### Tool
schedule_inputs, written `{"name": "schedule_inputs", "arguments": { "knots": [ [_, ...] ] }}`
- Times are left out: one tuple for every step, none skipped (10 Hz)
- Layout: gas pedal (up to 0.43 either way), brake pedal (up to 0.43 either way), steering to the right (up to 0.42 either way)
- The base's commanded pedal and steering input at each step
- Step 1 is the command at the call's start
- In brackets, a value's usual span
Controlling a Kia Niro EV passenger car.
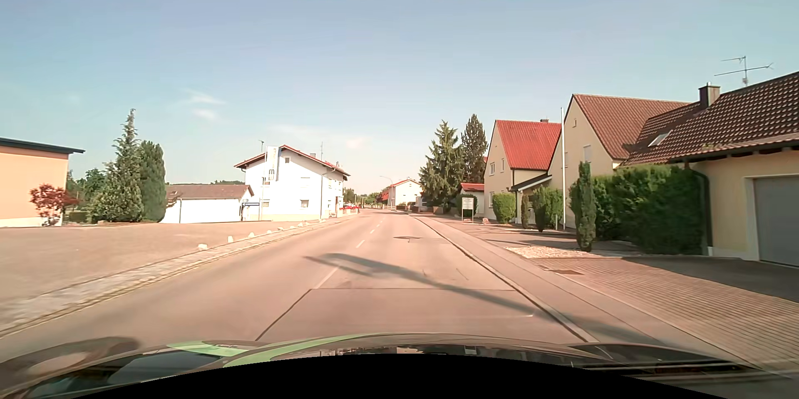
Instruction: Follow the waypoints while adhering to traffic rules and regulations
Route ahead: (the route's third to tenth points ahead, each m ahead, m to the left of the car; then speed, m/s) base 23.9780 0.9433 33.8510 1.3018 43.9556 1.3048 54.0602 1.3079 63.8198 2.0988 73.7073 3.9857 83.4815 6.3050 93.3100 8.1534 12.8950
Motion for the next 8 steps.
{"name": "schedule_inputs", "arguments": {
  "knots": [
    [0.110, 0.000, -0.003],
    [0.110, 0.000, -0.003],
    [0.110, 0.000, -0.002],
    [0.110, 0.000, -0.002],
    [0.110, 0.000, -0.003],
    [0.110, 0.000, -0.003],
    [0.110, 0.000, -0.003],
    [0.110, 0.000, -0.003]
  ]
}}
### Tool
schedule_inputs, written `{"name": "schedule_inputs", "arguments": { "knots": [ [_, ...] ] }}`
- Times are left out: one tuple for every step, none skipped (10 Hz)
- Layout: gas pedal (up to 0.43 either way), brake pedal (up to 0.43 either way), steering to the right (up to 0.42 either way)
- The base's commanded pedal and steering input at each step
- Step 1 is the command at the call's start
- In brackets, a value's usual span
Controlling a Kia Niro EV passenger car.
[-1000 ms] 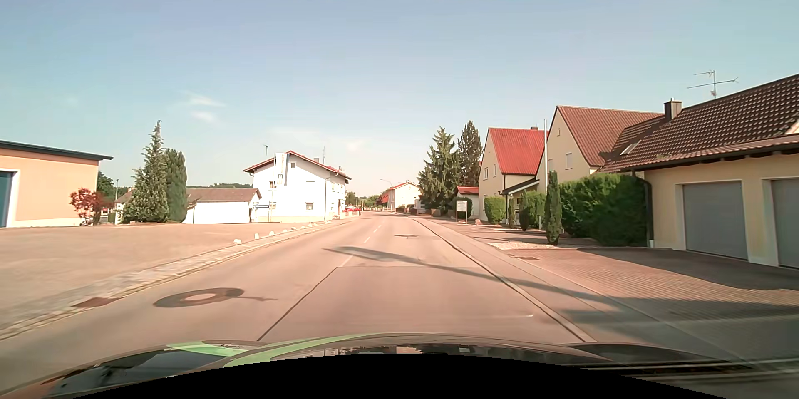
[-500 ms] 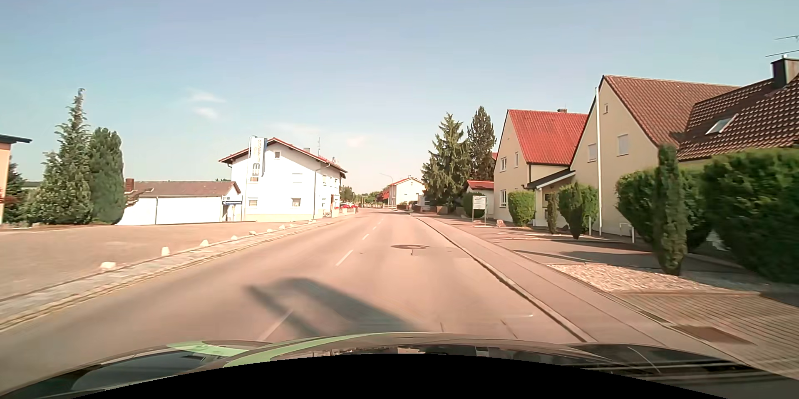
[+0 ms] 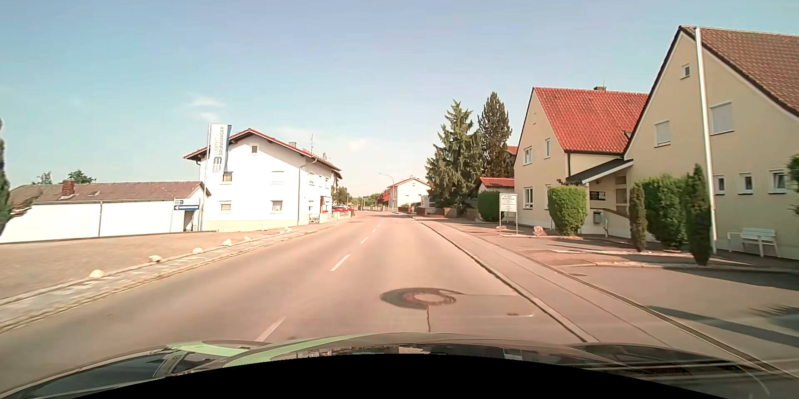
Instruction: Follow the waypoints while adhering to traffic rules and regulations
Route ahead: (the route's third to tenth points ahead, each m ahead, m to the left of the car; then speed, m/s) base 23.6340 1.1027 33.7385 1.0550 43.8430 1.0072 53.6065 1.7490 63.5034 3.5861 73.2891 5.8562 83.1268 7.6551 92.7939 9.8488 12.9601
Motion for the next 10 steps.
{"name": "schedule_inputs", "arguments": {
  "knots": [
    [0.110, 0.000, -0.003],
    [0.110, 0.000, -0.003],
    [0.110, 0.000, -0.004],
    [0.098, 0.000, -0.005],
    [0.098, 0.000, -0.005],
    [0.098, 0.000, -0.005],
    [0.098, 0.000, -0.006],
    [0.098, 0.000, -0.006],
    [0.098, 0.000, -0.005],
    [0.098, 0.000, -0.005]
  ]
}}
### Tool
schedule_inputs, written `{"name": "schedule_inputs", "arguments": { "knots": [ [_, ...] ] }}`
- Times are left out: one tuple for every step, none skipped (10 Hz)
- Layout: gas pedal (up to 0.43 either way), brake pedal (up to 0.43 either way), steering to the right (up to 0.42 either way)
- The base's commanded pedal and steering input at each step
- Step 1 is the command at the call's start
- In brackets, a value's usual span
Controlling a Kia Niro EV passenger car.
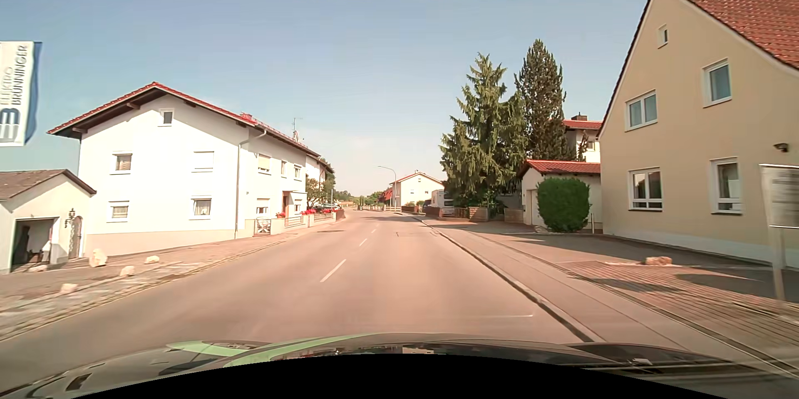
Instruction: Follow the waypoints while adhering to traffic rules and regulations
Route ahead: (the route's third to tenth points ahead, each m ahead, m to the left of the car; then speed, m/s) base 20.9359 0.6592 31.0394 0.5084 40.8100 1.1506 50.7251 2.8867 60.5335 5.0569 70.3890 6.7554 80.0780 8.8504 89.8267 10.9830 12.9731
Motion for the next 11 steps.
{"name": "schedule_inputs", "arguments": {
  "knots": [
    [0.098, 0.000, -0.005],
    [0.098, 0.000, -0.008],
    [0.098, 0.000, -0.008],
    [0.098, 0.000, -0.008],
    [0.098, 0.000, -0.008],
    [0.098, 0.000, -0.009],
    [0.098, 0.000, -0.009],
    [0.098, 0.000, -0.011],
    [0.098, 0.000, -0.011],
    [0.098, 0.000, -0.008],
    [0.098, 0.000, -0.006]
  ]
}}
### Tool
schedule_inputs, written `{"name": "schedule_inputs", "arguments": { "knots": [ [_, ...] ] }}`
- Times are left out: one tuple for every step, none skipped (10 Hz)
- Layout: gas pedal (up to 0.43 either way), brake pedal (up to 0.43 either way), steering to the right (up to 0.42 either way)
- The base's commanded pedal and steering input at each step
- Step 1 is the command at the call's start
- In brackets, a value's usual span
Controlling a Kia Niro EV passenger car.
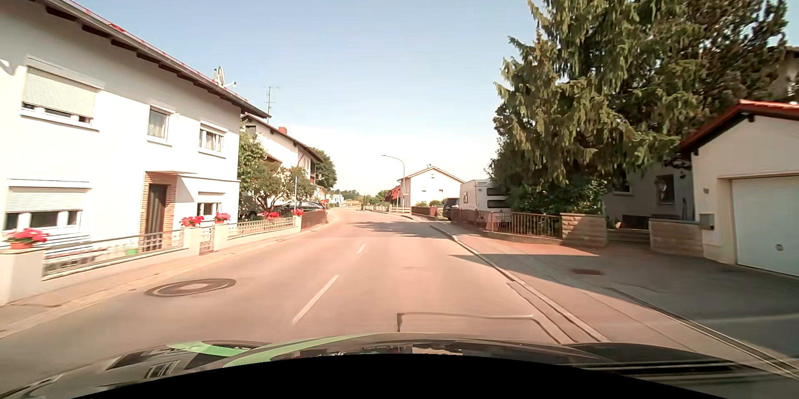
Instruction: Follow the waypoints while adhering to traffic rules and regulations
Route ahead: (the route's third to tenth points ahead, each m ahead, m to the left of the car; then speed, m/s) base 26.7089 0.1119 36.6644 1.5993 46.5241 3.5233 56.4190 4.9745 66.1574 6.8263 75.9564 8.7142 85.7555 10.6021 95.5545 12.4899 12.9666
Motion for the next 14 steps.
{"name": "schedule_inputs", "arguments": {
  "knots": [
    [0.098, 0.000, -0.007],
    [0.098, 0.000, -0.006],
    [0.098, 0.000, -0.006],
    [0.098, 0.000, -0.006],
    [0.098, 0.000, -0.006],
    [0.098, 0.000, -0.006],
    [0.098, 0.000, -0.007],
    [0.098, 0.000, -0.008],
    [0.098, 0.000, -0.011],
    [0.098, 0.000, -0.016],
    [0.098, 0.000, -0.021],
    [0.098, 0.000, -0.021],
    [0.098, 0.000, -0.022],
    [0.098, 0.000, -0.024]
  ]
}}
